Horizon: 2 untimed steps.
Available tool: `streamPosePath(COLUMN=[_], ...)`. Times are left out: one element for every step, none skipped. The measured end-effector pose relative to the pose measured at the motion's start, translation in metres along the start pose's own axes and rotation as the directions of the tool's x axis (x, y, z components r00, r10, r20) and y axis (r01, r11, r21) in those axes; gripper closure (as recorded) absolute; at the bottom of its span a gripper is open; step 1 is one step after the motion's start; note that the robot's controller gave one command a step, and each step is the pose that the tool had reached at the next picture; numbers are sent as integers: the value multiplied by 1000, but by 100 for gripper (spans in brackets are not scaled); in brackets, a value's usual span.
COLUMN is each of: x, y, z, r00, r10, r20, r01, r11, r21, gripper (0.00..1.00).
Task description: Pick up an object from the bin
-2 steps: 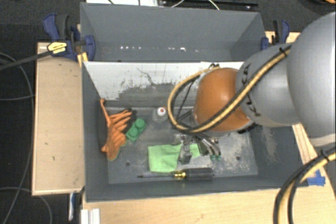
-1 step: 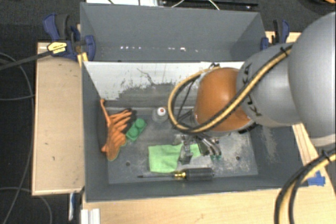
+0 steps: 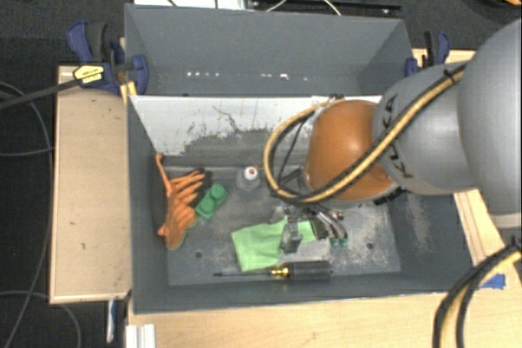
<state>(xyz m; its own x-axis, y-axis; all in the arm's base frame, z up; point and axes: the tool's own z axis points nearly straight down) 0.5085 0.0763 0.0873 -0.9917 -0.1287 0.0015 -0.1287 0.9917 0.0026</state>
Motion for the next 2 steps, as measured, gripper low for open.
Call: streamPosePath(x=[-2, -2], y=[0, 0], z=[-16, -22], r00=[1000, 1000], r10=[0, 0], r20=[7, 8], r01=[0, 0], r11=[1000, 1000], r21=[0, 0], gripper=[100, 100])
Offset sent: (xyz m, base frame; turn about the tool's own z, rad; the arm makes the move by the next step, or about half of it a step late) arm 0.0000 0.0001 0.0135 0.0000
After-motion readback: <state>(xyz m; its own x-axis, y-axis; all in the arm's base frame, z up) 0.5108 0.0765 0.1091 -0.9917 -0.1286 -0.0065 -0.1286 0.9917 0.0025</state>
